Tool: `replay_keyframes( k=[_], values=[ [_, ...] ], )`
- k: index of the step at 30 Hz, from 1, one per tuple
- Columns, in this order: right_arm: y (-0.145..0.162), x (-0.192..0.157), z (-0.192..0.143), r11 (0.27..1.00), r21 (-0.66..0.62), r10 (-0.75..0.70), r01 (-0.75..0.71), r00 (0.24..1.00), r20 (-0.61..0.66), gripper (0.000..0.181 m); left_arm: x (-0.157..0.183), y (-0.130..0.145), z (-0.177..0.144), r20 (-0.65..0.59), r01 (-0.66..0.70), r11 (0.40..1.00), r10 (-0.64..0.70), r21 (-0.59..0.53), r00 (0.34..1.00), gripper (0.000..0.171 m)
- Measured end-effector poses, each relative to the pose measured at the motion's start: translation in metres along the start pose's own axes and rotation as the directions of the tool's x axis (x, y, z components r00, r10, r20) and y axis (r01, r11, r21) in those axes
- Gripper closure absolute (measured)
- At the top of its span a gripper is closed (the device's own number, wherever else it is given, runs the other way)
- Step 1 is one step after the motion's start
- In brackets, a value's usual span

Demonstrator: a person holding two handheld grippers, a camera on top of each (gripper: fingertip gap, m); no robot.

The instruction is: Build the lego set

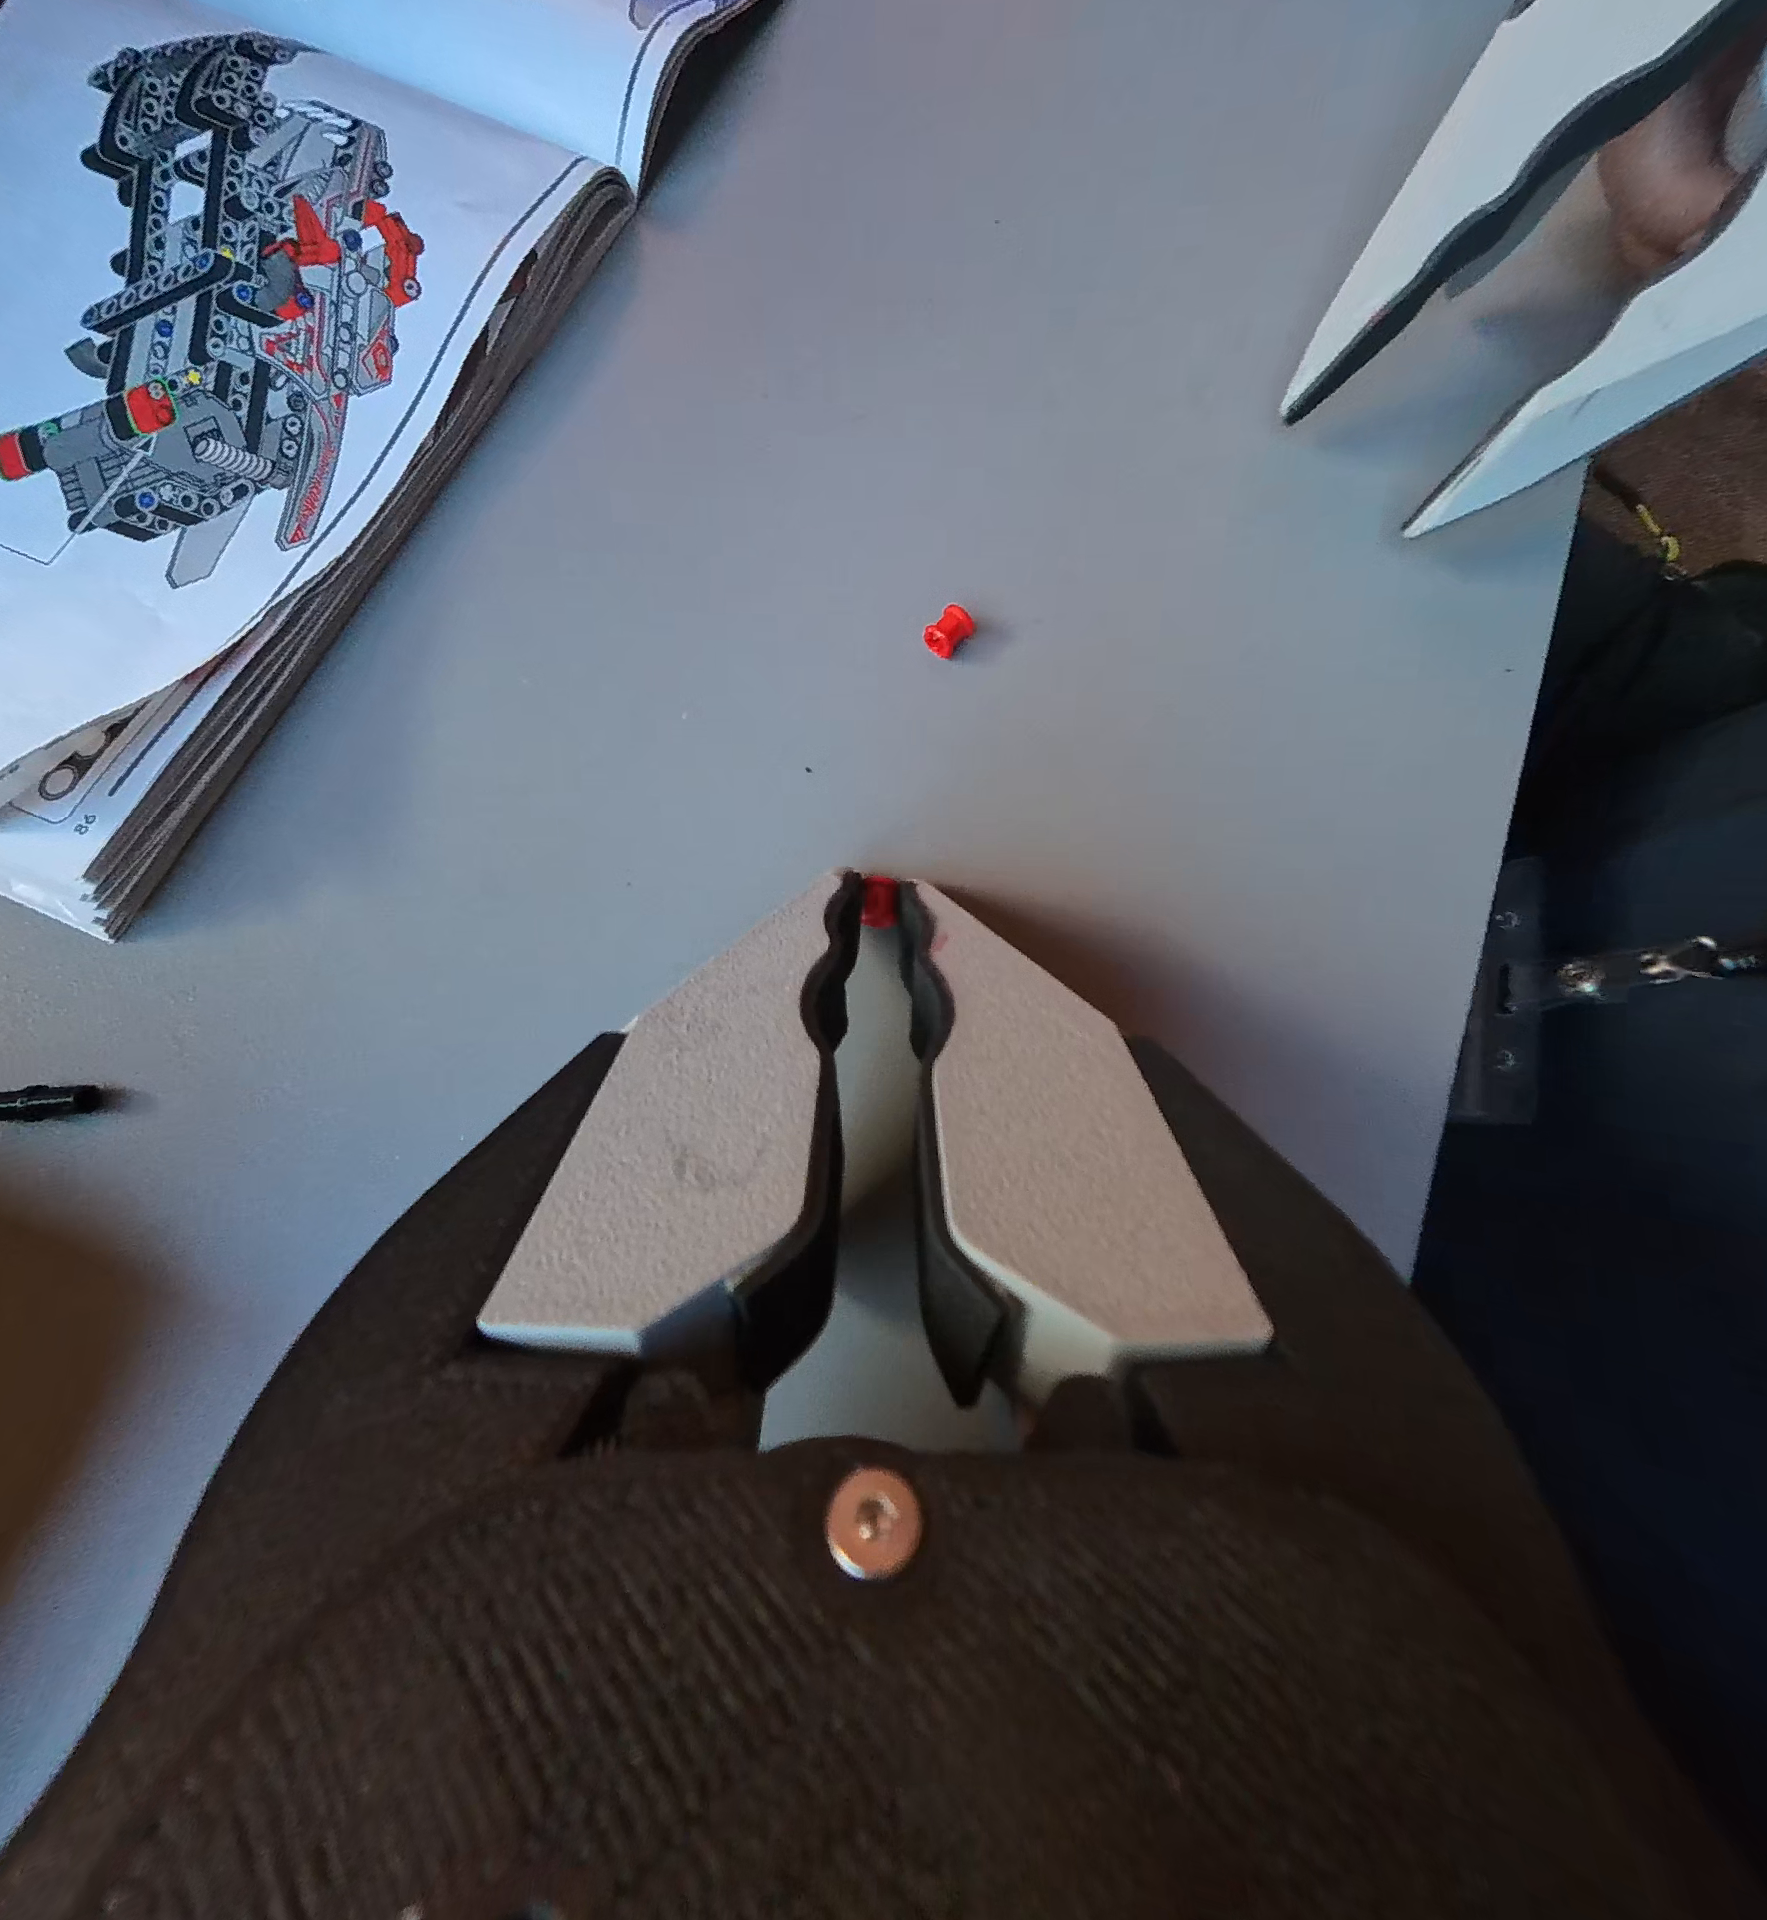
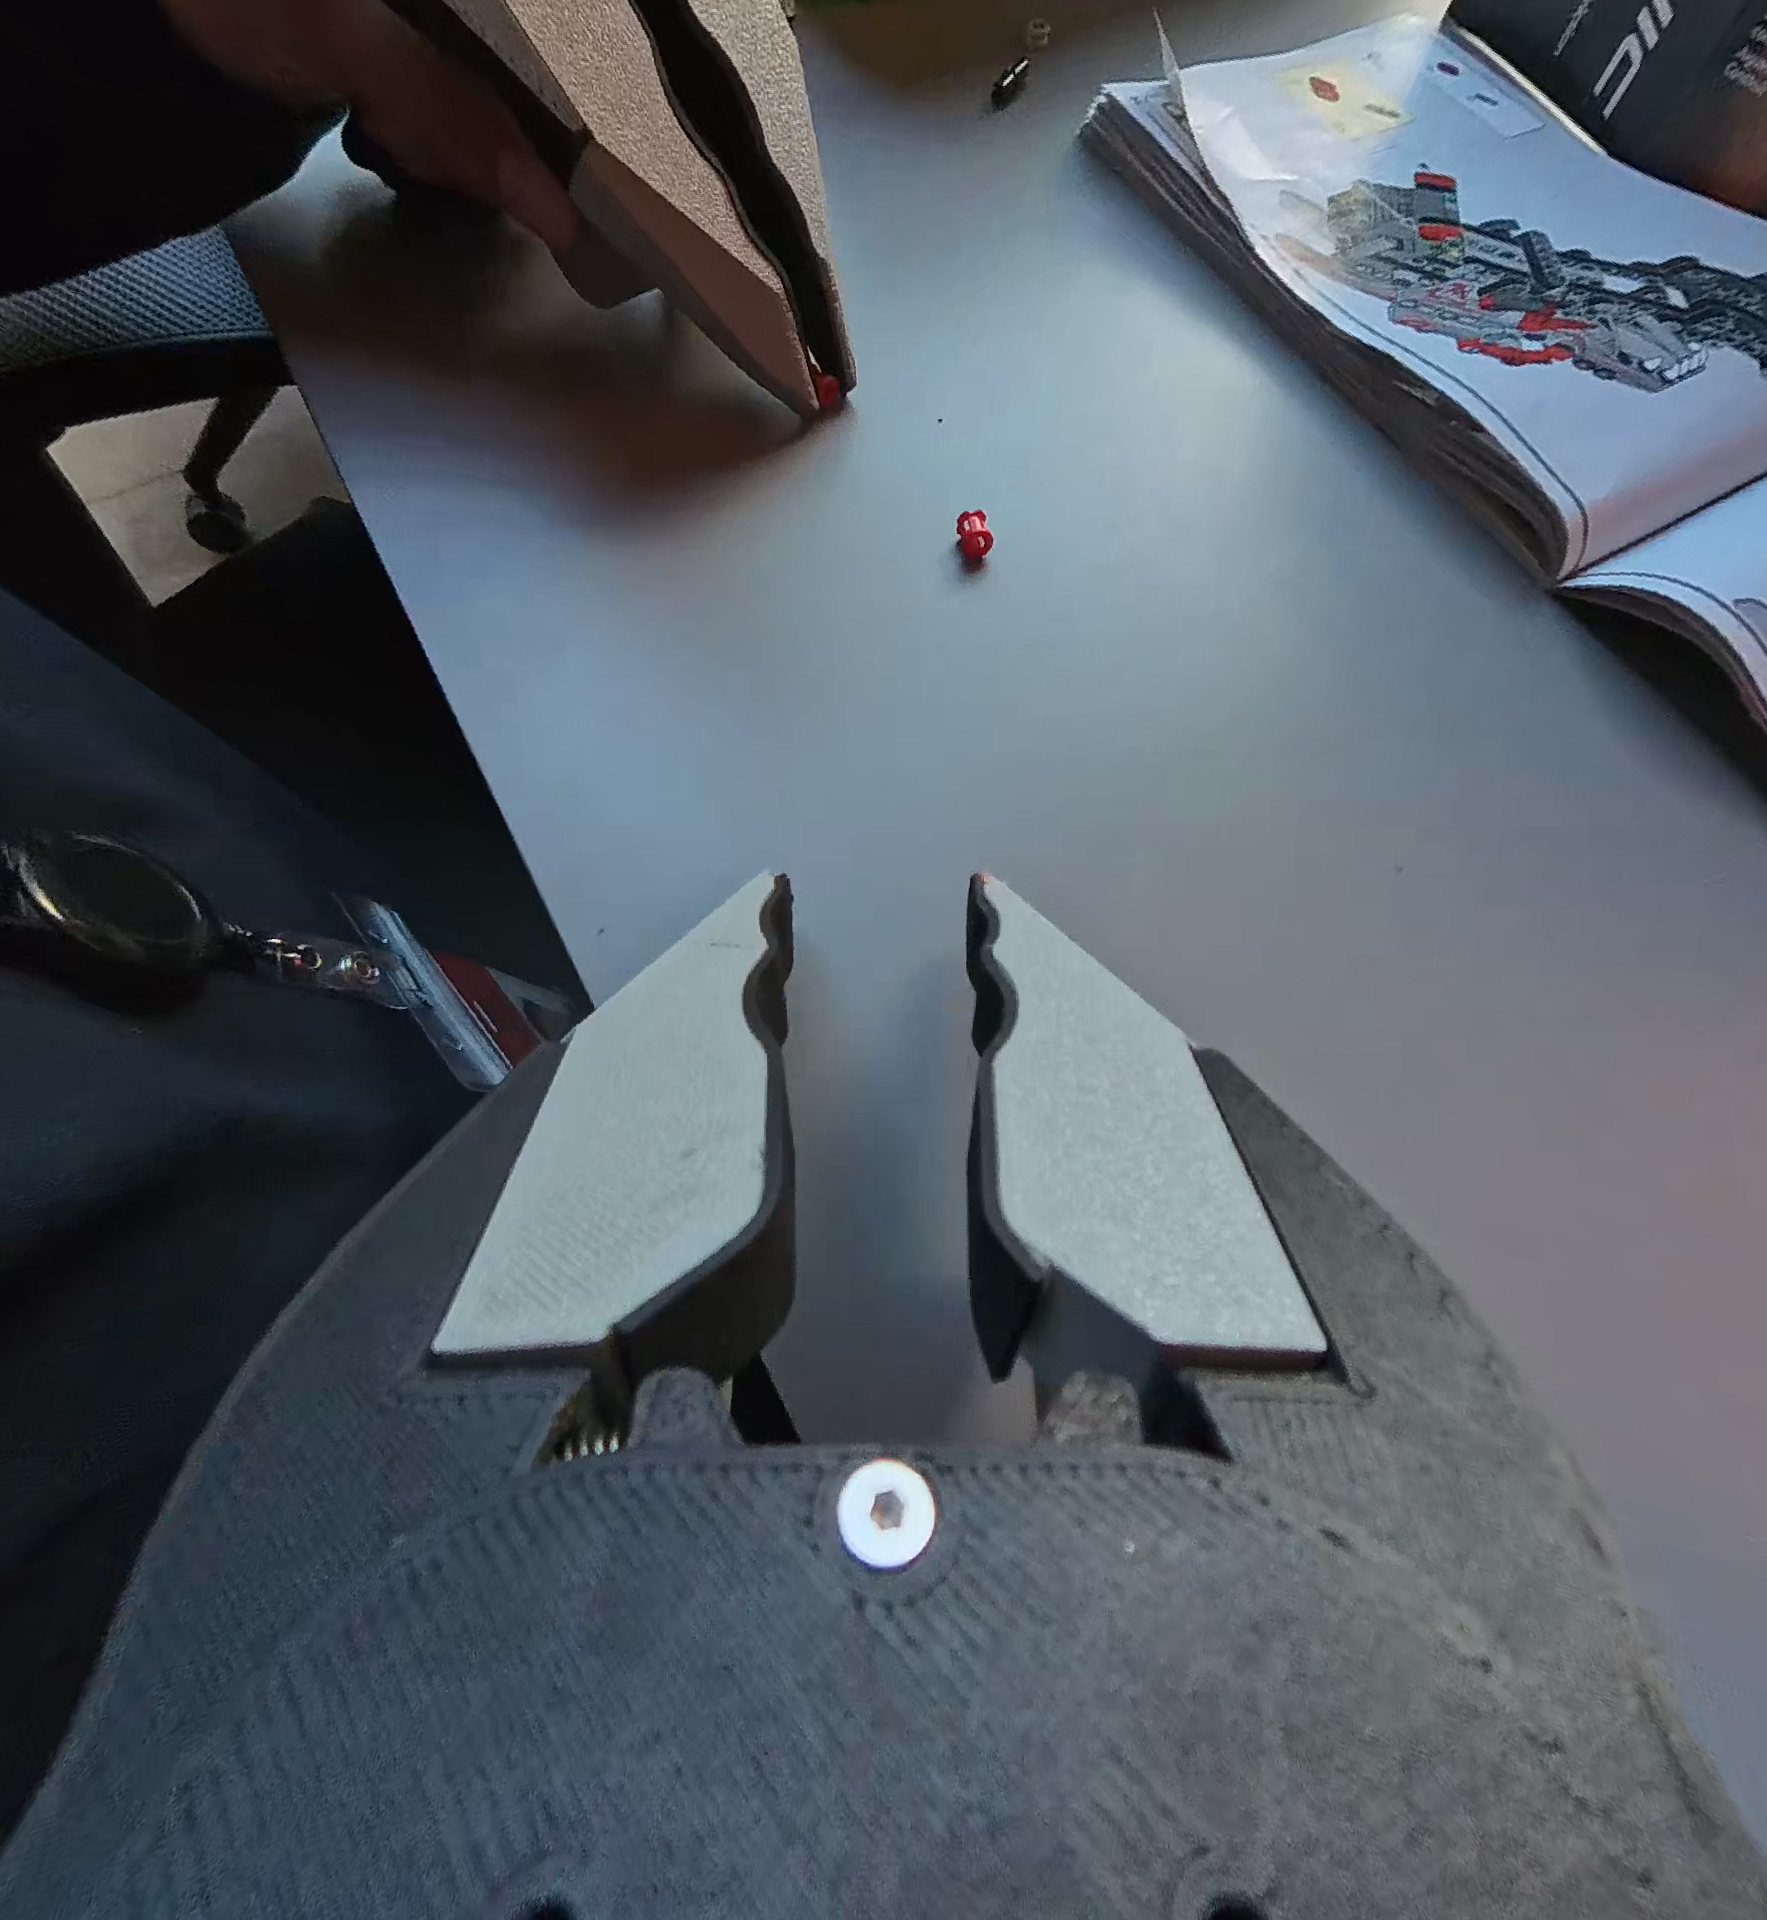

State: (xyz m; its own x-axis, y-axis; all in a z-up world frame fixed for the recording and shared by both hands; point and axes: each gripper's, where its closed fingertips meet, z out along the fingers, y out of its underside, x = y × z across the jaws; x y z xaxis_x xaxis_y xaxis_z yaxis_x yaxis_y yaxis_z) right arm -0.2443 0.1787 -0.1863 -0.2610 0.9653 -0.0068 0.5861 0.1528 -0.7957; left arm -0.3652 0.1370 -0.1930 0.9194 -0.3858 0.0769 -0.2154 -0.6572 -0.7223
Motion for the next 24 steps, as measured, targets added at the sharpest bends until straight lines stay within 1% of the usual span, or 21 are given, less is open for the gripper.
replay_keyframes(
  k=[9,14,15,18,19,21,24],
  values=[
    [-0.013,-0.003,-0.003,1.000,0.016,-0.014,0.014,1.000,0.027,0.151,-0.001,-0.001,0.000,-0.025,0.039,0.999,-0.038,0.002,0.999,0.168],
    [-0.014,-0.005,-0.016,1.000,0.029,-0.006,0.006,1.000,0.016,0.151,-0.004,-0.006,0.005,-0.013,0.039,0.999,-0.039,0.003,0.999,0.168],
    [-0.013,-0.005,-0.020,0.999,0.032,-0.006,0.006,1.000,0.007,0.151,-0.003,-0.007,0.006,-0.021,0.035,0.999,-0.035,0.003,0.999,0.166],
    [-0.013,-0.007,-0.035,0.999,0.051,0.005,-0.005,1.000,-0.003,0.151,-0.005,-0.009,0.005,-0.024,0.061,0.998,-0.061,0.014,0.998,0.148],
    [-0.014,-0.008,-0.041,0.998,0.061,0.006,-0.006,1.000,-0.006,0.151,-0.006,-0.010,0.004,-0.026,0.073,0.997,-0.073,0.021,0.997,0.145],
    [-0.015,-0.009,-0.053,0.997,0.081,0.002,0.000,1.000,-0.017,0.152,-0.005,-0.012,0.002,-0.037,0.079,0.996,-0.077,0.042,0.996,0.143],
    [-0.013,-0.006,-0.067,0.995,0.101,-0.002,0.007,0.999,-0.049,0.154,-0.008,-0.013,-0.001,-0.020,0.087,0.994,-0.086,0.061,0.996,0.138]
  ],
)
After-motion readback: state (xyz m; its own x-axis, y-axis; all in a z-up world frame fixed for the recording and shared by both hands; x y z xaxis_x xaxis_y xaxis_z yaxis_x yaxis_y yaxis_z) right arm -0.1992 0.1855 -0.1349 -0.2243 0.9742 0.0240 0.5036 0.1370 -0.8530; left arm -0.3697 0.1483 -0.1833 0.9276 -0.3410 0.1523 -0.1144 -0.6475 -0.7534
